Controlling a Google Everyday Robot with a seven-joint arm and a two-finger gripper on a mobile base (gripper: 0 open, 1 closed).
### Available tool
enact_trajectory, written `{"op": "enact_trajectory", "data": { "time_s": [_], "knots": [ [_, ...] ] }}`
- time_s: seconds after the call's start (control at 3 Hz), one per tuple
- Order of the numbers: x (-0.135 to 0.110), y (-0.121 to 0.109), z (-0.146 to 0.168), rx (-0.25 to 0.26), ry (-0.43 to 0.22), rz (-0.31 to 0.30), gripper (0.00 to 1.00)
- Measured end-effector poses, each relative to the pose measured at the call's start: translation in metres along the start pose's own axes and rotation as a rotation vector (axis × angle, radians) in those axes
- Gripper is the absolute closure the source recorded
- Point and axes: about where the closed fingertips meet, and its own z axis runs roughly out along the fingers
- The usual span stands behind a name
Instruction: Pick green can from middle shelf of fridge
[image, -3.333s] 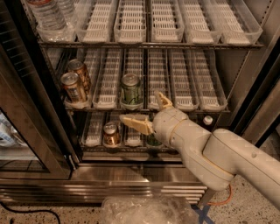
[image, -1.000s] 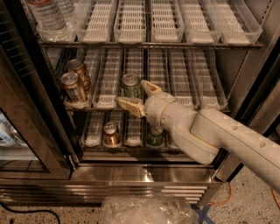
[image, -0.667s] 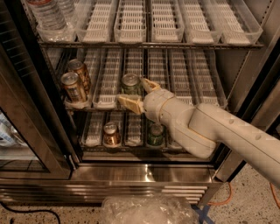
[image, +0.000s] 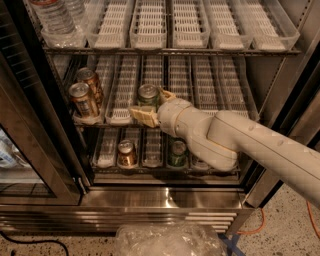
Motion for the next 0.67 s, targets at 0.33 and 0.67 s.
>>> {"op": "enact_trajectory", "data": {
  "time_s": [0.33,0.67],
  "knots": [
    [0.0022,0.007,0.0099,-0.027,0.008,0.003,0.48],
    [0.0029,0.0073,0.0106,-0.028,0.009,0.003,0.72]
  ]
}}
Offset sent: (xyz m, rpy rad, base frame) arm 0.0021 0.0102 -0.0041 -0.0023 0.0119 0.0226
